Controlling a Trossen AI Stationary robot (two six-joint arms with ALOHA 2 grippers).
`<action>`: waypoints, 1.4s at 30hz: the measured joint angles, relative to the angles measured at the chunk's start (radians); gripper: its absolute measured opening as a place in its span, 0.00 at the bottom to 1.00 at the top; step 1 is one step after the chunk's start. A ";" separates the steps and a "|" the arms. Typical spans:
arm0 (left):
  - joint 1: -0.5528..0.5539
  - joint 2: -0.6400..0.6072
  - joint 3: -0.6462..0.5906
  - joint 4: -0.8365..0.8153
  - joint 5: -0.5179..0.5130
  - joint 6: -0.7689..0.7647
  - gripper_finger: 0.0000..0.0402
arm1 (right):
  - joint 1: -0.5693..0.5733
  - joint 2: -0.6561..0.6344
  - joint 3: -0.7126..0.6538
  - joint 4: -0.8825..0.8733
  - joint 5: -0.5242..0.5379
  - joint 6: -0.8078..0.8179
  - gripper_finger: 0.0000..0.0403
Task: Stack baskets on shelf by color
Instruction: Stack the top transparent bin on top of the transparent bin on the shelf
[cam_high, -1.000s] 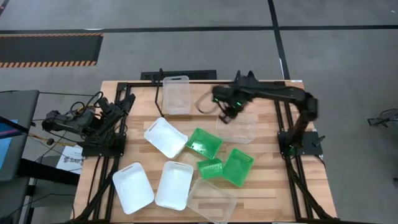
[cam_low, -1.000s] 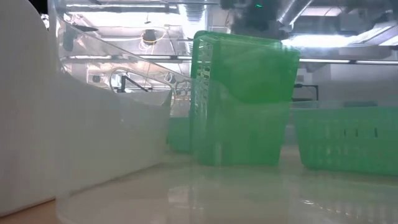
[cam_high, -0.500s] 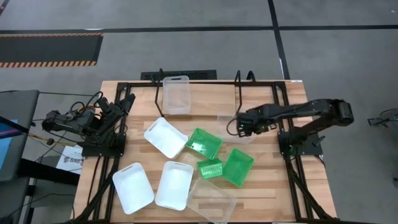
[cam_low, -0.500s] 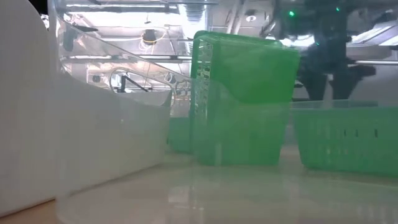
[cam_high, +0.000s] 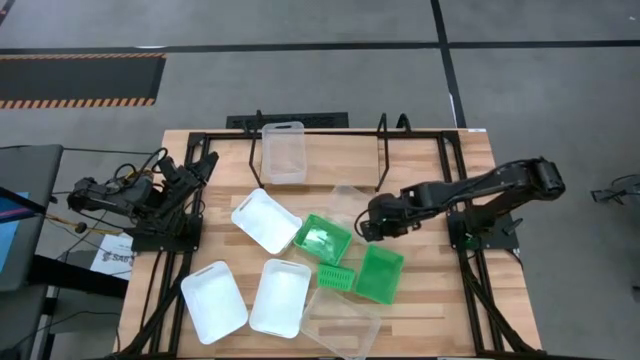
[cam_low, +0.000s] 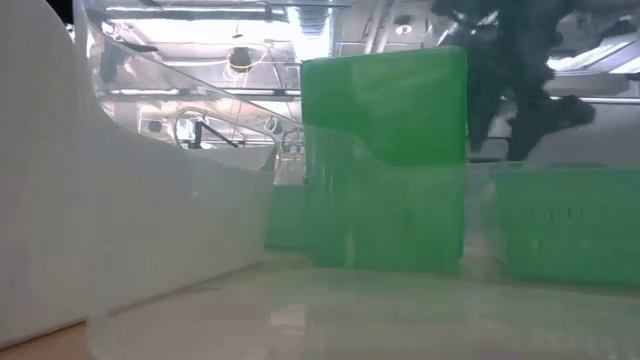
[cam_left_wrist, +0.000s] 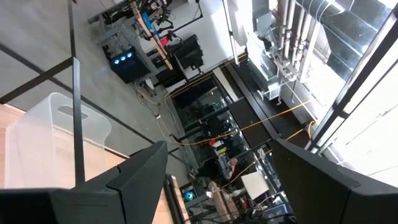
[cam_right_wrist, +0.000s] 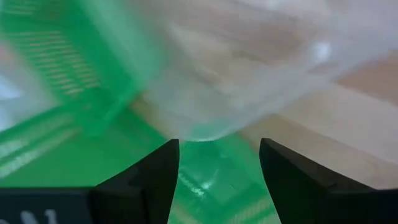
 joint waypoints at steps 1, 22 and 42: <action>0.000 0.000 0.000 0.000 0.002 0.000 0.69 | 0.004 -0.008 0.026 -0.002 0.006 -0.023 0.61; 0.000 0.000 0.000 -0.038 -0.001 0.000 0.69 | -0.309 0.284 0.222 -0.300 0.227 -0.952 0.61; 0.000 0.000 0.000 -0.043 -0.008 -0.011 0.69 | -0.289 0.375 0.222 -0.324 0.178 -0.868 0.04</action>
